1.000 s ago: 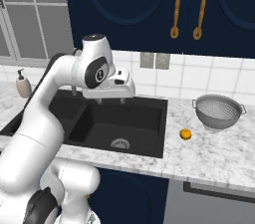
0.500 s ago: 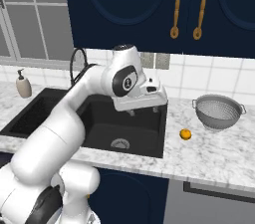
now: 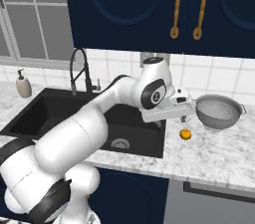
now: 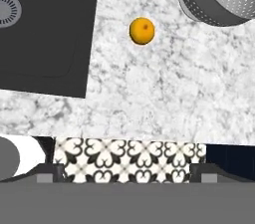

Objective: Put the colander in the sink, put the tangerine, mango in the colander, and turn on the sink faucet and pour water over the colander.

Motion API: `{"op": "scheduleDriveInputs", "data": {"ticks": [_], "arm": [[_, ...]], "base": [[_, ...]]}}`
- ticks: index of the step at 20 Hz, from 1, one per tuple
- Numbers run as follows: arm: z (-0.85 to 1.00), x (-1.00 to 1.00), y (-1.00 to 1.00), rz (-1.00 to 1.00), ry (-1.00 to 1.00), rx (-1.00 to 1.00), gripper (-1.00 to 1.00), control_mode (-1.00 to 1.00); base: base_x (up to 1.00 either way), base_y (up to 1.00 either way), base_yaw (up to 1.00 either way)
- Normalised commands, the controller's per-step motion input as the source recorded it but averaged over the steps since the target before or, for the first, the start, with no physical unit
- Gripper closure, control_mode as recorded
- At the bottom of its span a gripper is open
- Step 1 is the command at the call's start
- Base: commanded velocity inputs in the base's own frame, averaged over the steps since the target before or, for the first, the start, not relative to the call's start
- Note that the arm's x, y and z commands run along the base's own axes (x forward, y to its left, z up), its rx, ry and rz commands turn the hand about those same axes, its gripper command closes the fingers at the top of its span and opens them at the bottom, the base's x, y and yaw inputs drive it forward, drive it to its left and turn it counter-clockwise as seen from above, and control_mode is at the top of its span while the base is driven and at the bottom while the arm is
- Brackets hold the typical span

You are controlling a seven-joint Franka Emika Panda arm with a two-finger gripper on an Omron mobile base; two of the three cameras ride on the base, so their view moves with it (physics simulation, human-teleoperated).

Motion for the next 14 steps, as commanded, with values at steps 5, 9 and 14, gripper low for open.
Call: {"op": "scheduleDriveInputs", "data": {"ticks": [5, 9, 14], "arm": [[-0.18, 0.37, -0.61, 0.12, 0.01, 0.0, -1.0, -1.0], [-0.13, 0.59, -0.57, 0.16, 0.02, 0.0, -1.0, -1.0], [-0.23, 0.66, -0.47, 0.18, 0.01, 0.0, -1.0, -1.0]], "base": [[0.0, 0.0, 0.0], [0.0, 0.0, 0.0], [0.0, 0.0, 0.0]]}}
